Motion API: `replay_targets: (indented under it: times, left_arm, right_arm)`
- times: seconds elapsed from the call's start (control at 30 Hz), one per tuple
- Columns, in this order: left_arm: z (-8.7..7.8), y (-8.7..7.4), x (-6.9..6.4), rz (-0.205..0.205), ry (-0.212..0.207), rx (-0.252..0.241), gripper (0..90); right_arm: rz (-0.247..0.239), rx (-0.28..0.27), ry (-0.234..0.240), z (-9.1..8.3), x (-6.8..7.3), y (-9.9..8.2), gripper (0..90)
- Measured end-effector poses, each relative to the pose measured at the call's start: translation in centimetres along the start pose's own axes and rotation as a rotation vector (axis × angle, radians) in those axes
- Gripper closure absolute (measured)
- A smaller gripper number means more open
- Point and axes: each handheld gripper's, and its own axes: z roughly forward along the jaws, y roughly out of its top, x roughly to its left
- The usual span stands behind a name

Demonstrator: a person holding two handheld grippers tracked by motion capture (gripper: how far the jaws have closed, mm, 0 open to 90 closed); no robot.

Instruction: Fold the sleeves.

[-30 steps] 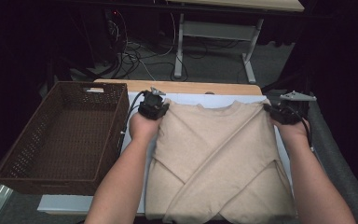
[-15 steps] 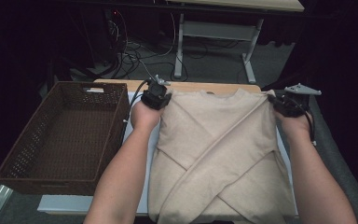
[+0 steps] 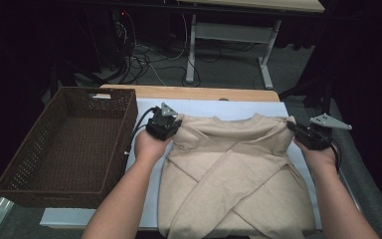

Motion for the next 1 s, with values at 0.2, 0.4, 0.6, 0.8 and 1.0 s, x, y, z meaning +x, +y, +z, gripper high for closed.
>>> replay_targets:
  times: [0.2, 0.4, 0.6, 0.8, 1.0]
  left_arm:
    - [-1.7, -2.6, -1.8, -0.027, -0.048, -0.047, 77.3]
    - [-1.8, -5.0, -3.1, -0.021, -0.084, -0.032, 77.3]
    - [-3.2, -6.3, -4.1, -0.004, -0.117, -0.039, 77.3]
    - [-4.8, -7.9, -5.4, 0.004, -0.15, -0.046, 77.2]
    - [-6.4, -9.5, -6.2, 0.015, -0.186, -0.038, 77.1]
  right_arm:
    - [-0.024, -0.015, 0.029, -2.9, 1.5, -1.8, 80.9]
    - [-0.033, -0.027, 0.055, -5.3, 2.6, -3.9, 80.9]
    - [-0.014, -0.024, 0.069, -7.1, 3.3, -6.1, 80.9]
    - [-0.011, -0.027, 0.088, -9.3, 4.2, -7.9, 80.8]
    - [0.003, -0.015, 0.113, -11.5, 5.0, -9.7, 80.7]
